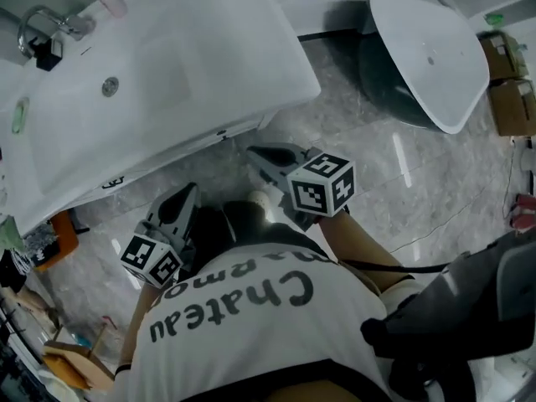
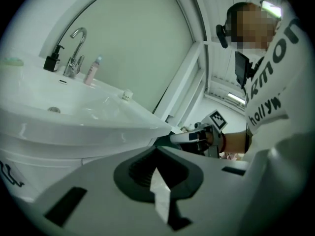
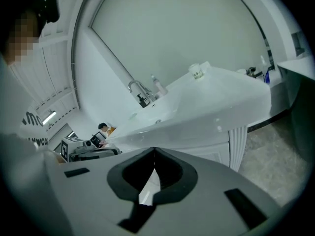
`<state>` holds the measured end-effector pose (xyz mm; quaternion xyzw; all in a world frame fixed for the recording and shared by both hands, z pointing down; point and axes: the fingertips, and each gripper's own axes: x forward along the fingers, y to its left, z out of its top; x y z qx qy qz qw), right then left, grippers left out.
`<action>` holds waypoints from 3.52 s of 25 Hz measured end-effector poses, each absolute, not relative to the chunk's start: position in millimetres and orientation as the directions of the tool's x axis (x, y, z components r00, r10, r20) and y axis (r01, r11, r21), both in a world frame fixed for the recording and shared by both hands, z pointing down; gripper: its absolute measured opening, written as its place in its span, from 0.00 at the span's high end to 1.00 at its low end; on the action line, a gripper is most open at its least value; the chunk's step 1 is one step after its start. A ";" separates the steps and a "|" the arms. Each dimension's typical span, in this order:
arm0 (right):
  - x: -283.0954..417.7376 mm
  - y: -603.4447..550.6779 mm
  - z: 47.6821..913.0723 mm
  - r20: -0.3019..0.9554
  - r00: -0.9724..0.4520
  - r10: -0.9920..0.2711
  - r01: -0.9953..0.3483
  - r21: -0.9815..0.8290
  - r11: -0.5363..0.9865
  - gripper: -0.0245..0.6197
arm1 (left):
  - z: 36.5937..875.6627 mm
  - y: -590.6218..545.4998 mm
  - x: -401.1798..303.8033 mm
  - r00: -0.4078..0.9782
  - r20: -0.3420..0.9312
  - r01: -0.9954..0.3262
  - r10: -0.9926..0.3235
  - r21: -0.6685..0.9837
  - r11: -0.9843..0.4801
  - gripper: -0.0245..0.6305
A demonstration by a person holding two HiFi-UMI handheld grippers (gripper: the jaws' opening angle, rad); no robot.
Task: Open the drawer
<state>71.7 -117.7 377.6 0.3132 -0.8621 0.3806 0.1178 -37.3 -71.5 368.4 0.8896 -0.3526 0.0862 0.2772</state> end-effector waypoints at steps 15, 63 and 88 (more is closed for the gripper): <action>105.9 -87.6 481.6 0.541 -0.723 -0.430 -0.681 -0.661 0.314 0.95 | 546.0 -115.6 -13.1 0.688 0.592 -0.712 -0.418 0.442 -0.546 0.70; 183.6 -13.6 569.5 0.582 -0.636 -0.507 -0.665 -0.747 -0.022 0.95 | 655.6 -153.1 6.9 0.302 0.838 -0.941 -0.454 0.186 -0.283 0.74; 180.8 -8.9 574.0 0.600 -0.649 -0.468 -0.676 -0.737 -0.006 0.95 | 665.6 -90.5 21.6 0.396 0.838 -0.881 -0.376 0.231 -0.412 0.82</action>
